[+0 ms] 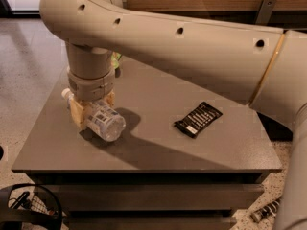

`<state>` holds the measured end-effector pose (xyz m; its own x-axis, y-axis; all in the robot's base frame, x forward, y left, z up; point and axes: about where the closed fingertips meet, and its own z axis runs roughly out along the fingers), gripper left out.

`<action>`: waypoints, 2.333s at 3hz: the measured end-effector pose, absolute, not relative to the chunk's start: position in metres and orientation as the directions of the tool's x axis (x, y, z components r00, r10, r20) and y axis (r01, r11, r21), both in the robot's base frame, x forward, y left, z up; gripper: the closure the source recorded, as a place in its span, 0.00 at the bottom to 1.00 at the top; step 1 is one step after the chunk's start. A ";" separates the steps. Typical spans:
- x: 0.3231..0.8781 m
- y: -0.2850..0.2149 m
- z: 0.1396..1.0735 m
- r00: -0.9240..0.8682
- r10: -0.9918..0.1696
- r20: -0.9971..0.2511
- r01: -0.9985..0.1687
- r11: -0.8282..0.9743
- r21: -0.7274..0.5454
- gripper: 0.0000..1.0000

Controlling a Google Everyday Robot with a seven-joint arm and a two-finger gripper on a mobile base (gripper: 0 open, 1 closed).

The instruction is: Place blue plastic bottle upright

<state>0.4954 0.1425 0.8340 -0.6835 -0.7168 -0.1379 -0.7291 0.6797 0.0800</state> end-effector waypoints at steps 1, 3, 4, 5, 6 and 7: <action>0.495 0.138 0.877 -0.570 -0.757 -0.319 -0.801 0.599 0.007 1.00; 0.514 0.152 0.934 -0.334 -0.663 -0.670 -0.901 0.433 0.020 1.00; 0.510 0.168 0.939 -0.263 -0.586 -0.766 -0.933 0.356 0.048 1.00; 0.495 0.185 0.938 -0.177 -0.508 -0.843 -0.956 0.294 0.024 1.00; 0.488 0.198 0.935 -0.099 -0.427 -0.899 -0.969 0.247 -0.011 1.00; 0.480 0.207 0.939 -0.004 -0.428 -0.904 -0.977 0.194 -0.087 1.00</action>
Offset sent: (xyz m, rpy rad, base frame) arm 0.0161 0.0043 0.1245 0.4696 -0.5041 0.3615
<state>0.4799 0.2070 0.9392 -0.0042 -0.4279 -0.9038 -0.9771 0.1939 -0.0873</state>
